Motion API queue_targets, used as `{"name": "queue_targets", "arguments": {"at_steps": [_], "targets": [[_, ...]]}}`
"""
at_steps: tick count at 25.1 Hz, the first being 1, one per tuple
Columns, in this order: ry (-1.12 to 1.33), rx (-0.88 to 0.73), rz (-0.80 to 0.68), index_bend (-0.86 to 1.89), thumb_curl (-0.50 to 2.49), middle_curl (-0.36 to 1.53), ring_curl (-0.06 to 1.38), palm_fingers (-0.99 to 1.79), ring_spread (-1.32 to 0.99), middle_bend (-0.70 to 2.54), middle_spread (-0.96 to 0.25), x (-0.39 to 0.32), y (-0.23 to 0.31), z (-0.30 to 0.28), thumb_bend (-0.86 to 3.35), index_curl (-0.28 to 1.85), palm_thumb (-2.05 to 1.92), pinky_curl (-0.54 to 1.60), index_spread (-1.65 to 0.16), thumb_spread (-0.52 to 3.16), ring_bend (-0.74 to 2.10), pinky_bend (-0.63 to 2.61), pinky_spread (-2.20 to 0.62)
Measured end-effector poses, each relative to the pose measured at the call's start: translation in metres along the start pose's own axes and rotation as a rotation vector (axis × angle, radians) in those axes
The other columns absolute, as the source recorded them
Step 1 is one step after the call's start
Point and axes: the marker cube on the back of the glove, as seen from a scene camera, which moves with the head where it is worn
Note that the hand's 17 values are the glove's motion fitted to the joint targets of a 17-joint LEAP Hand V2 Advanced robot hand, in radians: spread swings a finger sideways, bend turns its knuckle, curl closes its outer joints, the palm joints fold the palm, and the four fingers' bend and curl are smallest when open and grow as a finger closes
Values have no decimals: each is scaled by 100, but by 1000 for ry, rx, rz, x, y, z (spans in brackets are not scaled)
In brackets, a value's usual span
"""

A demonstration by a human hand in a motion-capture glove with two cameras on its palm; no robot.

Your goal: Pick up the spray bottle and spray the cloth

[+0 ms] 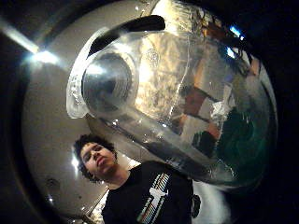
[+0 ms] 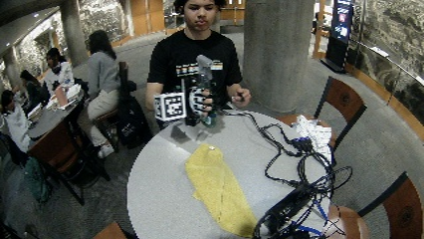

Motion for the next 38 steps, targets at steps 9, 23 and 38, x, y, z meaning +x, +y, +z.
{"name": "queue_targets", "arguments": {"at_steps": [9, 23, 38], "targets": [[-32, -68, 5, 21, 60, 50, 40, 110, -2, 32, -3, 27, -30, 87, -4, 51, 88, 30, -16, 77, 25, 18, 19], [58, -65, 4, 2, 51, 49, 42, 70, -5, 28, -5, 34, -8, 75, -5, 45, 75, 32, -25, 87, 22, 25, 17], [511, 192, 142, 16, 44, 41, 38, 58, -4, 16, -2, 45, 109, -89, -3, 37, 73, 31, -32, 97, 20, 30, 16]]}}
